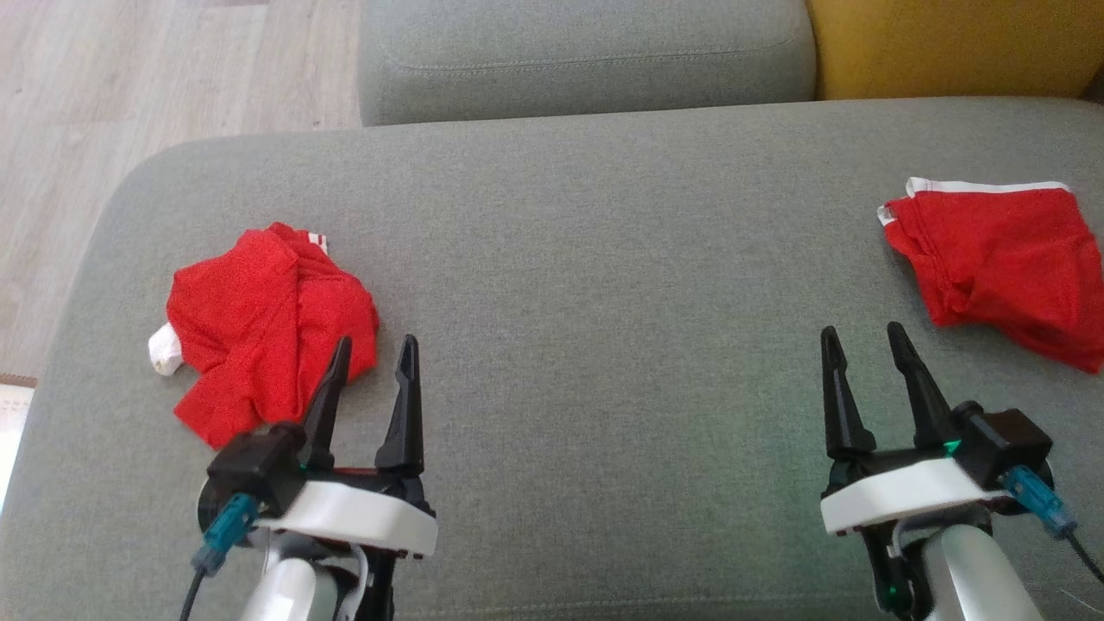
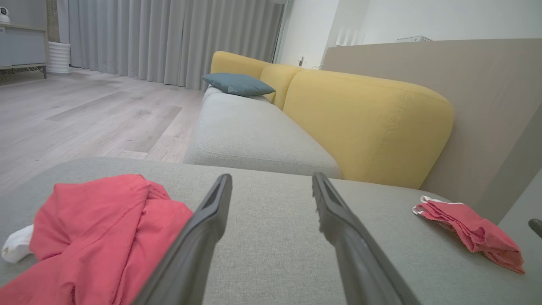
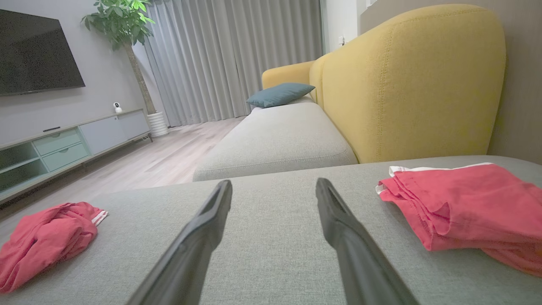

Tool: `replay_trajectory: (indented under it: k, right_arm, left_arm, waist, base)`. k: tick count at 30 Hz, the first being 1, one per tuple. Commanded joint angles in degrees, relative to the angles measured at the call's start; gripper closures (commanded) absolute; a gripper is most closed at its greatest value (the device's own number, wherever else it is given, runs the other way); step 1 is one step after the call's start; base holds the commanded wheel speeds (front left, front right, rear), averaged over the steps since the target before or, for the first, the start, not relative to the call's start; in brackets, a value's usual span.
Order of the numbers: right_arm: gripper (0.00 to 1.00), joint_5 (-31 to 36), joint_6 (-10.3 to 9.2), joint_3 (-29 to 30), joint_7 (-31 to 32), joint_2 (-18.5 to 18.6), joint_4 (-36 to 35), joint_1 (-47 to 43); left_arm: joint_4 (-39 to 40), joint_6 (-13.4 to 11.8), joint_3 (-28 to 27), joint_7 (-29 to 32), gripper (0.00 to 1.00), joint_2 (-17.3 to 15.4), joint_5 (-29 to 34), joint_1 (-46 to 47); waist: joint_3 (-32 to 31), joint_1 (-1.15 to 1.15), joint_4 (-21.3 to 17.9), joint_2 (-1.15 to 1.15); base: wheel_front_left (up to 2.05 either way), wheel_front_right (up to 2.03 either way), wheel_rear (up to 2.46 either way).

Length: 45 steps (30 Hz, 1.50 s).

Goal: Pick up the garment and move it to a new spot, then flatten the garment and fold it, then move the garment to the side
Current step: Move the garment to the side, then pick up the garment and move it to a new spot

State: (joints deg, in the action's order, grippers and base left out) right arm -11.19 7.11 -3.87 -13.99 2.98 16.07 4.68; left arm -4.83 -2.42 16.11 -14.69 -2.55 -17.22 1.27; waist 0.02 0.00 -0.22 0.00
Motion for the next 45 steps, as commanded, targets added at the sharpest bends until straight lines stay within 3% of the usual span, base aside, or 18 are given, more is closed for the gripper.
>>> replay_trajectory:
  k: [1, 27, 32, 45]
  right_arm:
    - [0.00, -0.48, 0.37, -1.39, -0.82, -0.10, -2.48, 1.34]
    - [0.00, -1.47, 0.37, -1.36, -1.00, -0.10, -3.11, 0.70]
    - [0.00, -1.45, 0.37, -2.41, -1.00, -0.10, -2.72, 0.42]
    - [0.00, -2.45, 0.37, -6.61, -1.00, -0.10, -0.40, 0.71]
  left_arm:
    - [2.58, 0.45, -1.42, -0.31, 0.00, -0.32, 0.51, 1.84]
    - [2.55, 0.08, -1.09, -0.31, 0.00, -0.32, 0.98, 1.99]
    - [2.11, -0.40, -1.81, -0.31, 0.00, -0.32, 1.18, 2.44]
    - [1.67, -0.58, -5.60, -0.31, 0.00, -0.32, 1.98, 2.62]
  waist:
    - [0.00, 0.00, -0.09, 0.00]
    - [0.18, 0.00, 0.76, 0.00]
    - [0.49, 0.00, 3.31, 0.00]
    - [0.88, 0.00, 15.77, 0.00]
  base:
    - [0.00, 0.00, 0.00]
    - [0.00, 0.00, 0.00]
    - [0.00, 0.00, 0.00]
    - [0.00, 0.00, 0.00]
